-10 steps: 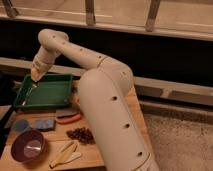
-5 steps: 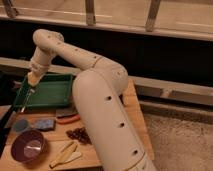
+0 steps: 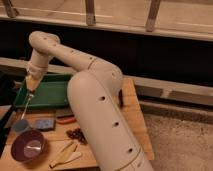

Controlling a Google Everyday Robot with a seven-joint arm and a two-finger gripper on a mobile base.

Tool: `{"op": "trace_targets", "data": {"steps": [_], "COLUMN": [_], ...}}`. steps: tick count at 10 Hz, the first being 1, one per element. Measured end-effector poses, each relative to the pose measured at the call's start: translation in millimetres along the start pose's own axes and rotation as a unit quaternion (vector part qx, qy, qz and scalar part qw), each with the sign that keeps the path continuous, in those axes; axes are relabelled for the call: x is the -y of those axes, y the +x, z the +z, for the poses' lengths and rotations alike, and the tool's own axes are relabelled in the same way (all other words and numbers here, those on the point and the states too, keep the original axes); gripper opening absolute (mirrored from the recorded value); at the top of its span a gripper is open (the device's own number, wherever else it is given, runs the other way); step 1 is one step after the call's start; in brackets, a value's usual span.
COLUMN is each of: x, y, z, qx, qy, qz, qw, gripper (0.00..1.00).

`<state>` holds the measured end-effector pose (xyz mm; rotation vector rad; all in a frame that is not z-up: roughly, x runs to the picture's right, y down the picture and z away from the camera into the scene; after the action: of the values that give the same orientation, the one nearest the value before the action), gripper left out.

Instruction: Place fork in plastic cup

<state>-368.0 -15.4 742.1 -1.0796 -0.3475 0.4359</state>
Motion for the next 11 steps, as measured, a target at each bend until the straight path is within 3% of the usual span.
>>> {"op": "trace_targets", "data": {"steps": [3,6,11], "x": [-13.5,-19.3,-21.5], "y": [5.8,9.0,5.2], "z": [23.1,41.0,46.7], "qx": [-0.035,-0.053,-0.064], "qy": [-0.027,-0.046,-0.040], "qz": [-0.012,-0.021,-0.030], "qw": [0.9990,0.9973,0.9967], "gripper": [0.00,0.00,0.00]}}
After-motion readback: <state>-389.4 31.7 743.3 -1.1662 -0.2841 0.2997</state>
